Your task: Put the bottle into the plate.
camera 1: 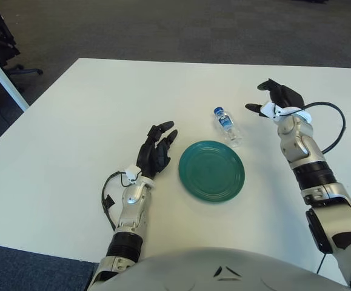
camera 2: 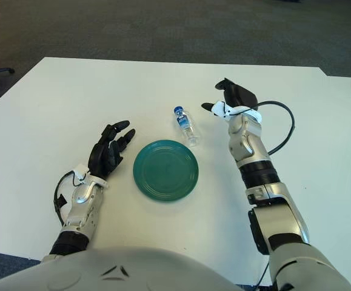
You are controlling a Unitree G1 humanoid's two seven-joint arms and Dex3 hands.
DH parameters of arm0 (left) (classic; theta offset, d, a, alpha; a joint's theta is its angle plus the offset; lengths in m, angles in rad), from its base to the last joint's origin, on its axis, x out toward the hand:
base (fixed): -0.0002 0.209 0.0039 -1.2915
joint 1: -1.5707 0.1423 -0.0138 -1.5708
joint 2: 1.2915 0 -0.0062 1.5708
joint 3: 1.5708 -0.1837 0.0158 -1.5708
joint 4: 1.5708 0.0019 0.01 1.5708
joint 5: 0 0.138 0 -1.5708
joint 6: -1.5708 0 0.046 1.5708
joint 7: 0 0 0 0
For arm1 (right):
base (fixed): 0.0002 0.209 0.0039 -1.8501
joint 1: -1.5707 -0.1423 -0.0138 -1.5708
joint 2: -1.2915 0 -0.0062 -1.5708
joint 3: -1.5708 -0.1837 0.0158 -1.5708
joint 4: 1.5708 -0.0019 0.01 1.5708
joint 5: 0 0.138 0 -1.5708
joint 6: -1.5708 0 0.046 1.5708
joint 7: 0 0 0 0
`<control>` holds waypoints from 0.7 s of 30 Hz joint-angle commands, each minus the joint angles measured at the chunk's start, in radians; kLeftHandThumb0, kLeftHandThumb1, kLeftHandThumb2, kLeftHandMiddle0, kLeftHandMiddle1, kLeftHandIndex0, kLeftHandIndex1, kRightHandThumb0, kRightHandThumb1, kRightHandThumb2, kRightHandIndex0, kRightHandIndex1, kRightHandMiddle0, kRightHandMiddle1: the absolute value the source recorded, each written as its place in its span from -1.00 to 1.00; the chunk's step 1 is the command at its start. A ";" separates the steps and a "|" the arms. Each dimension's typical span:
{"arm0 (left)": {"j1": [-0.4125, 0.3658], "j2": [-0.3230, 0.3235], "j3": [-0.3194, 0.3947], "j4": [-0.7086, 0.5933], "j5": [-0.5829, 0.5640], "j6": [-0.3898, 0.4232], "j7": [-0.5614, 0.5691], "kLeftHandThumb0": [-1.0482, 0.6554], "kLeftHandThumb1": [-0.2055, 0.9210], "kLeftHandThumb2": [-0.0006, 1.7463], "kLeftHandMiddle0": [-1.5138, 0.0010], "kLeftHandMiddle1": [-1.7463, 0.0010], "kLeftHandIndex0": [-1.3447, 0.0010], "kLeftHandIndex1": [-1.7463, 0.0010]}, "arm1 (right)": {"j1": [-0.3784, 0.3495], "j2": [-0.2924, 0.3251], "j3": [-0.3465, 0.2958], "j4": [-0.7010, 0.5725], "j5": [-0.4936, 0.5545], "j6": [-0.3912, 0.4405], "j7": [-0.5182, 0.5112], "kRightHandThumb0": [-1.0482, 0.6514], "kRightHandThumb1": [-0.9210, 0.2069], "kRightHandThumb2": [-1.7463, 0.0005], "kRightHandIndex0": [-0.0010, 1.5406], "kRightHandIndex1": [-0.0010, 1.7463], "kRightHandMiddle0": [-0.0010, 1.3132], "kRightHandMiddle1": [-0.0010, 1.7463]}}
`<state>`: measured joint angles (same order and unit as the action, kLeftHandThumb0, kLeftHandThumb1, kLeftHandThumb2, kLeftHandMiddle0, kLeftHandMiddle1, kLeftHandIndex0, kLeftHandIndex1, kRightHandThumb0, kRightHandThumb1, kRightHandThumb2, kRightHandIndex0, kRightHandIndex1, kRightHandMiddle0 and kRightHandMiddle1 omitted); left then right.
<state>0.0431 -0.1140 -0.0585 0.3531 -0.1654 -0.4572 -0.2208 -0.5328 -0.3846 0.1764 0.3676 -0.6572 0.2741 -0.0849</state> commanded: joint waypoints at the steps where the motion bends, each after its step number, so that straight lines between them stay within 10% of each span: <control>1: 0.039 -0.052 -0.014 0.067 0.002 0.028 0.018 -0.42 1.00 -0.28 0.20 0.99 0.63 0.05 | -0.039 0.024 -0.019 0.032 0.024 0.011 -0.038 -0.82 -1.00 0.70 -0.57 -0.98 -1.00 -0.36; 7: 0.043 -0.064 -0.029 0.067 0.013 0.026 0.035 -0.39 1.00 -0.28 0.19 0.99 0.64 0.06 | -0.068 0.075 -0.049 0.062 0.064 0.048 -0.079 -0.81 -1.00 0.70 -0.56 -0.98 -1.00 -0.40; 21: -0.015 -0.092 -0.037 0.183 -0.010 -0.041 0.037 -0.38 1.00 -0.31 0.17 0.98 0.57 0.04 | 0.098 0.273 -0.049 -0.386 -0.015 0.377 -0.157 -0.79 -1.00 0.67 -0.61 -1.00 -1.00 -0.49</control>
<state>0.0098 -0.1146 -0.0996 0.3951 -0.1513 -0.4796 -0.1788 -0.4610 -0.1325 0.1395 0.0614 -0.6436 0.5913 -0.2117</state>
